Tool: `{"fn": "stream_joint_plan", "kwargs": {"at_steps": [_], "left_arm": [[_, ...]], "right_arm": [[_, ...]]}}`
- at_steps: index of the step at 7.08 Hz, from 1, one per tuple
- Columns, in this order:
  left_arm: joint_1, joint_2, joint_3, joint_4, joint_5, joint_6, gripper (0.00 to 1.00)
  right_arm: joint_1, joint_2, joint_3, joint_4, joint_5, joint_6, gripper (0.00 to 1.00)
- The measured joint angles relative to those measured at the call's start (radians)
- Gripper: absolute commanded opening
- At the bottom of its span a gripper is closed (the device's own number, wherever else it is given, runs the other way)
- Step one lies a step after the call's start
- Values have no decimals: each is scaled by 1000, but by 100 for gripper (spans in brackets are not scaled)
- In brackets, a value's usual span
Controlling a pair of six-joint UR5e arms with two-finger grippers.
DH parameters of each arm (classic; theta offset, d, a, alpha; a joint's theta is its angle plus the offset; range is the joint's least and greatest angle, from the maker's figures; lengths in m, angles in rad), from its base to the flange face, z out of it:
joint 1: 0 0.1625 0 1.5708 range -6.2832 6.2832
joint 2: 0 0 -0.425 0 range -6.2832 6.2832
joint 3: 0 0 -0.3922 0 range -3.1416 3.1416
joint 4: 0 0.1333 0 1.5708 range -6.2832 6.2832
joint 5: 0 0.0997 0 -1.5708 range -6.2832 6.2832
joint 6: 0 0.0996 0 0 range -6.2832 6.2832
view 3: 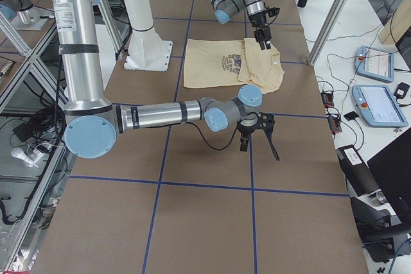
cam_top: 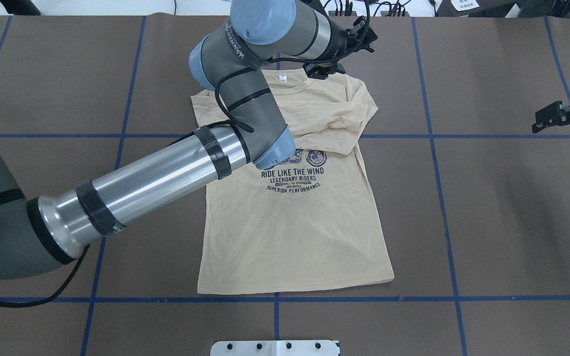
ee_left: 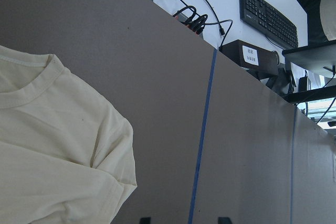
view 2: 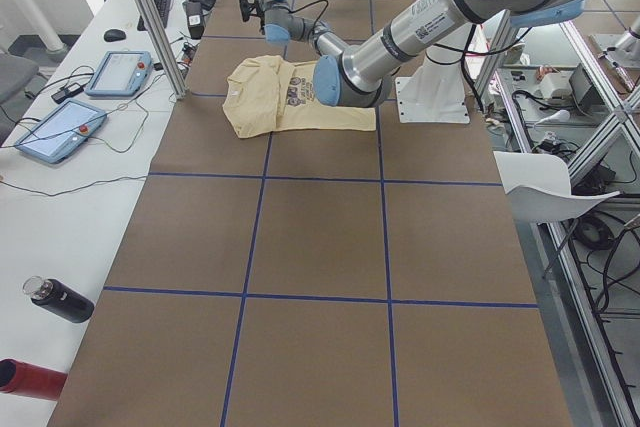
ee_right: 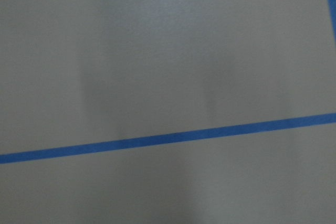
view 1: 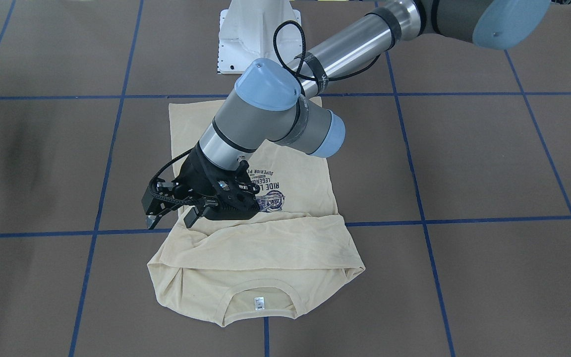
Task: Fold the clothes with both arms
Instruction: 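Carry the sleeve across the shirt with the left gripper and release it, then move both grippers to the shirt hem corners nearest the robot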
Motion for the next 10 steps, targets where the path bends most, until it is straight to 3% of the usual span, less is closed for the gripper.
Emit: {"fn": "stream_joint_plan", "kwargs": {"at_steps": [2, 4, 7, 10], "left_arm": [[-3, 286, -332, 18, 0, -19, 99], [-5, 474, -523, 21, -11, 56, 99], [-42, 729, -752, 23, -138, 259, 96], [-69, 838, -855, 23, -150, 281, 98]], "right_arm": [[-99, -12, 24, 208, 26, 355, 100], [-296, -53, 154, 322, -82, 738, 100], [-668, -157, 414, 325, -397, 1176, 100], [-1019, -173, 530, 180, -751, 1446, 96]]}}
